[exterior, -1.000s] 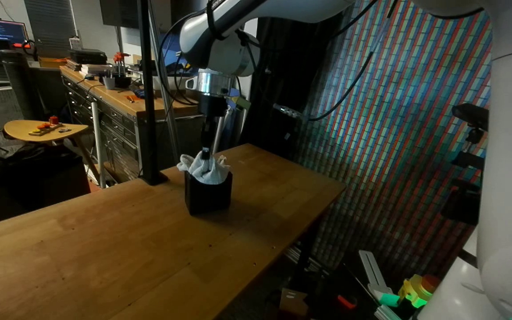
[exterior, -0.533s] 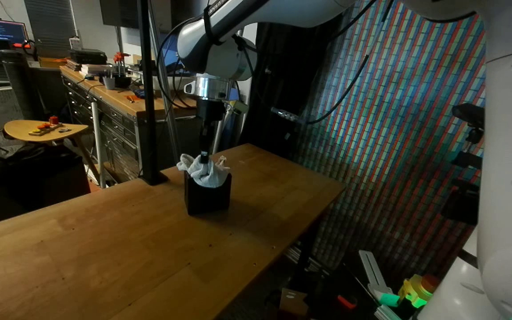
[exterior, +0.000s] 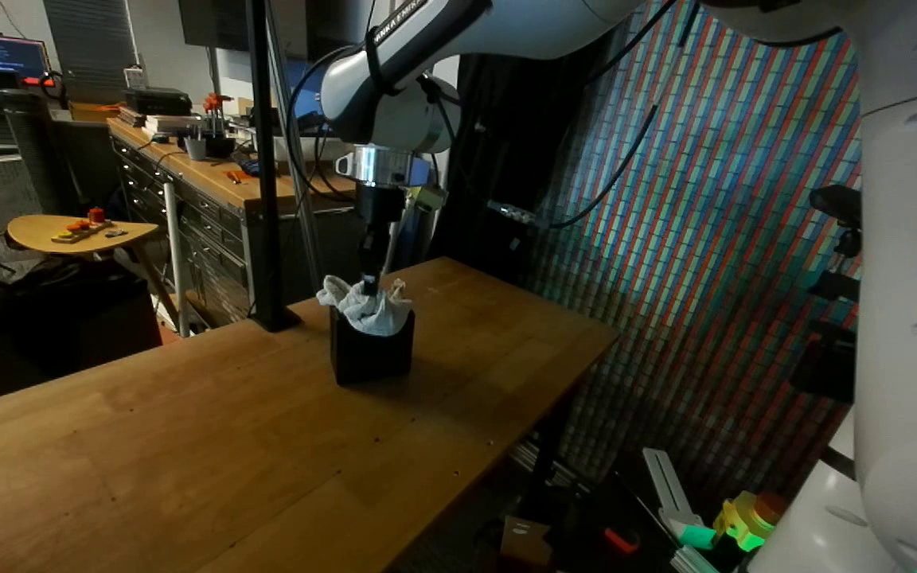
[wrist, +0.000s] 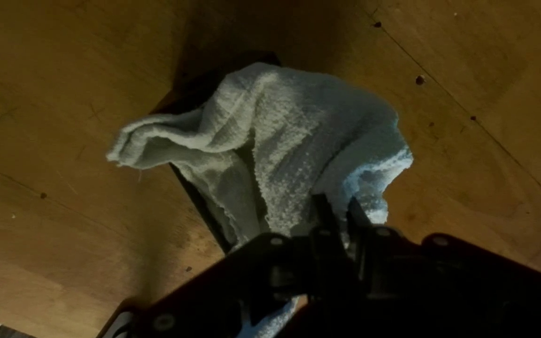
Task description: Put the towel in the box
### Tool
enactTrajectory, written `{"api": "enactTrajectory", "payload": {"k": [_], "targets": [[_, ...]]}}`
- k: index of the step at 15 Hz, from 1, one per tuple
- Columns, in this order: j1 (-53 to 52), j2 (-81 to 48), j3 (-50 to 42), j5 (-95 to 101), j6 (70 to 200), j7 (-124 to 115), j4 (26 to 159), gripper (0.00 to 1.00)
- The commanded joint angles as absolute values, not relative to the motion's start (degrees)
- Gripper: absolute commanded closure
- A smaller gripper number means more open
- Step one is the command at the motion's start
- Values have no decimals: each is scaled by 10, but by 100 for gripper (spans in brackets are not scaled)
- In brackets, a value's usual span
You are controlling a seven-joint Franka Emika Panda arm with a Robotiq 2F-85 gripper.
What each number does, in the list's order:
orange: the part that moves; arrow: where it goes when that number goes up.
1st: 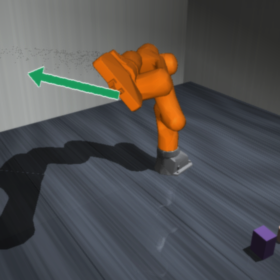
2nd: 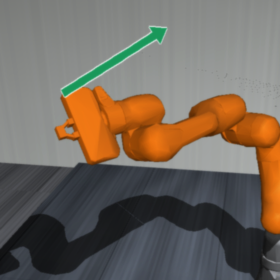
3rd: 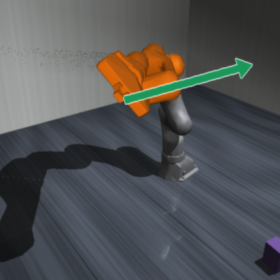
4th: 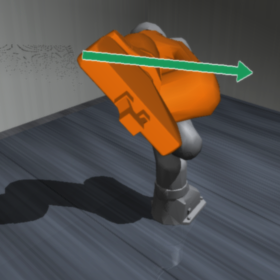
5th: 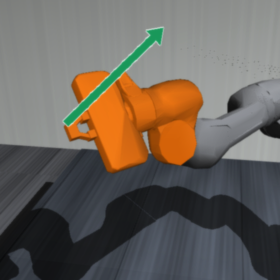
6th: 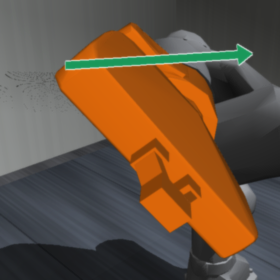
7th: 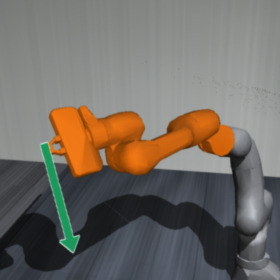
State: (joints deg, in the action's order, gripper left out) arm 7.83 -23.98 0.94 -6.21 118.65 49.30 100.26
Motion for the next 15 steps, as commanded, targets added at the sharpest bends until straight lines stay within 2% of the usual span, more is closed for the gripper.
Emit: {"api": "enactTrajectory", "payload": {"k": [1, 15], "targets": [[69, -247, 1, -31, 1180, 436, 994, 96], [42, -257, -7, 32, 1160, 122, 966, 97]]}}
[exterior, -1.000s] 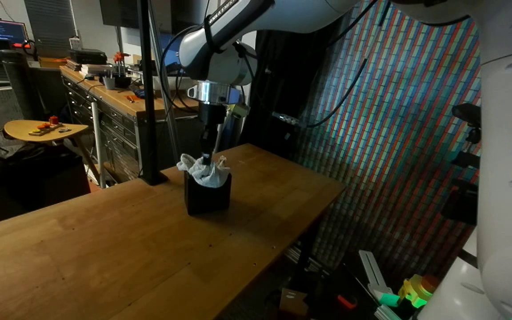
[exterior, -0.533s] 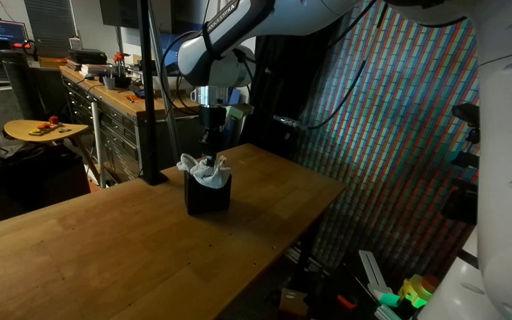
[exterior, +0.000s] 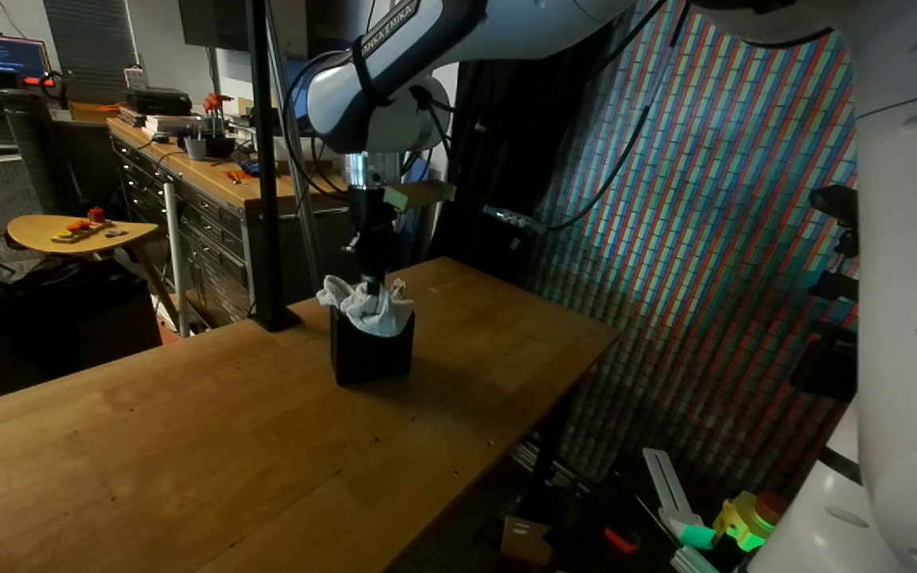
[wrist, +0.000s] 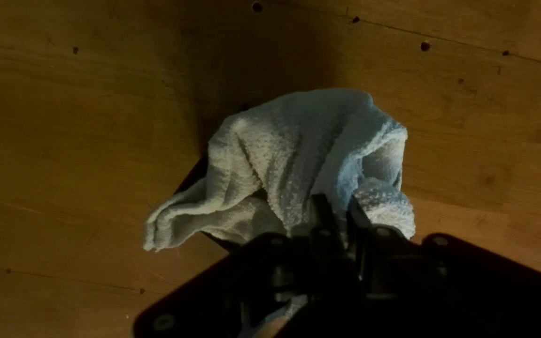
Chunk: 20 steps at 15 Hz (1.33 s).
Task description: Put the towel in the box
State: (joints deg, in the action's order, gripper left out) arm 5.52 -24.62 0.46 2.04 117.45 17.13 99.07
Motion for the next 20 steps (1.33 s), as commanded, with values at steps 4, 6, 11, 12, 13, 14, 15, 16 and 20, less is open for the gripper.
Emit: {"api": "enactTrajectory", "payload": {"k": [4, 6, 11, 12, 13, 14, 15, 16, 20], "targets": [[39, -270, -11, 35, 1168, 89, 957, 97], [40, -275, -13, 33, 1170, 79, 958, 97], [44, -286, -17, 30, 1169, 67, 964, 97], [44, -288, -18, 31, 1168, 65, 964, 97], [44, -288, -19, 31, 1167, 63, 965, 97], [45, -288, -20, 31, 1165, 62, 964, 97], [44, -290, -21, 32, 1162, 59, 963, 97], [44, -291, -21, 31, 1159, 59, 963, 97], [44, -301, -20, 26, 1152, 49, 956, 97]]}}
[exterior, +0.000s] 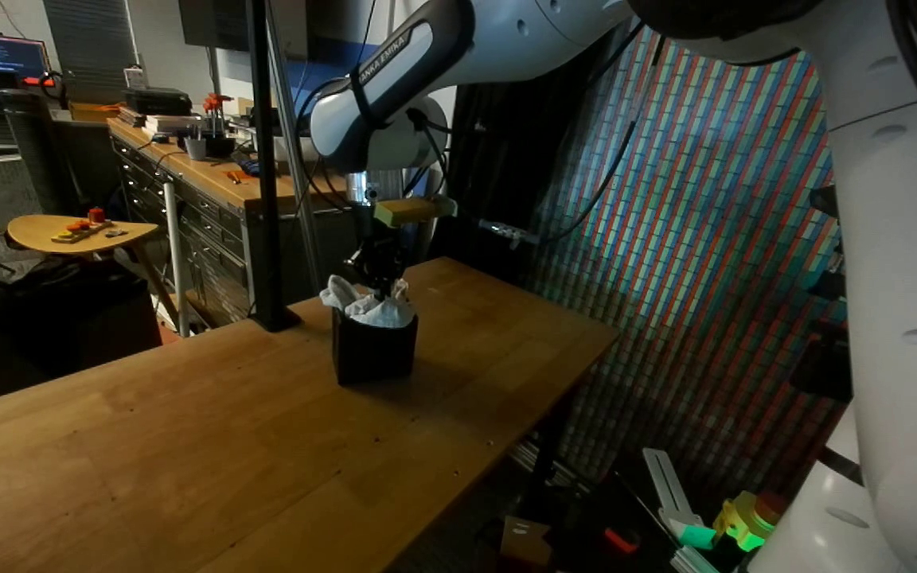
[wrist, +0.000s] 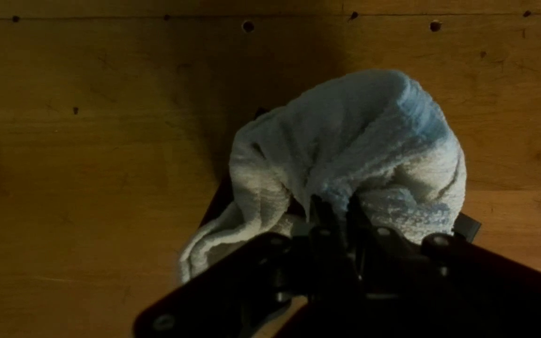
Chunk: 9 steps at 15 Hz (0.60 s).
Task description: Put the towel in the box
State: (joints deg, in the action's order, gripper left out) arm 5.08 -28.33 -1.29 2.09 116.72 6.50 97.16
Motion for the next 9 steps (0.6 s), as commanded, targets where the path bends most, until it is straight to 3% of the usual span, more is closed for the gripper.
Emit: {"api": "enactTrajectory", "payload": {"k": [1, 9], "targets": [[44, -306, -19, 24, 1152, 47, 953, 97], [44, -352, -18, 22, 1134, 42, 906, 97]]}}
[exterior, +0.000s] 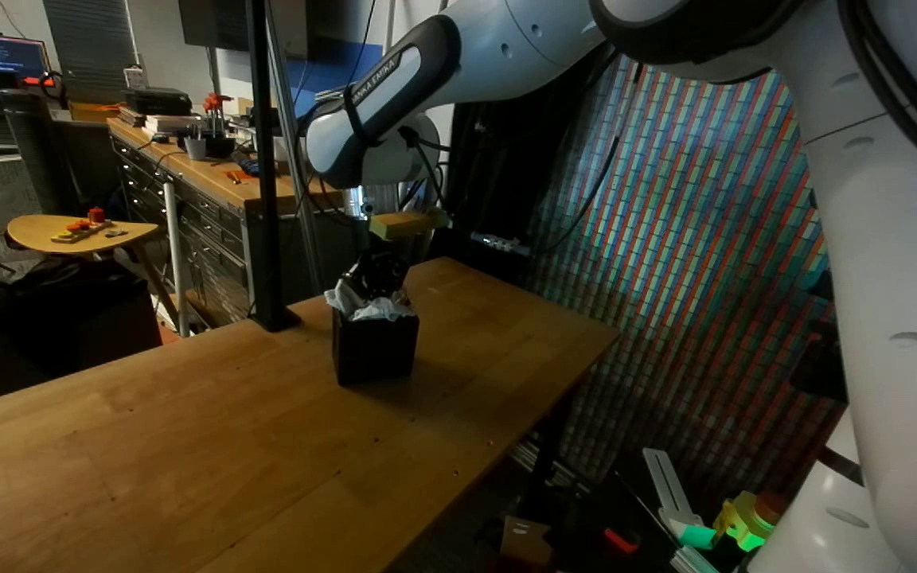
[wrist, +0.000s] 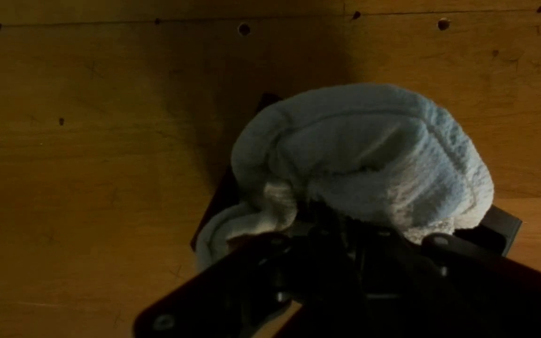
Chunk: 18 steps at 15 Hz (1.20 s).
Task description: Put the towel in the box
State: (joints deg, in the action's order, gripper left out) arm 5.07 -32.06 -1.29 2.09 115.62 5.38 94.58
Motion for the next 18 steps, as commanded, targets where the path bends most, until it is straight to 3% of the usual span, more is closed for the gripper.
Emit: {"api": "enactTrajectory", "payload": {"k": [1, 18], "targets": [[45, -359, -18, 21, 1130, 40, 898, 97], [43, -468, -17, 23, 1045, 33, 764, 97]]}}
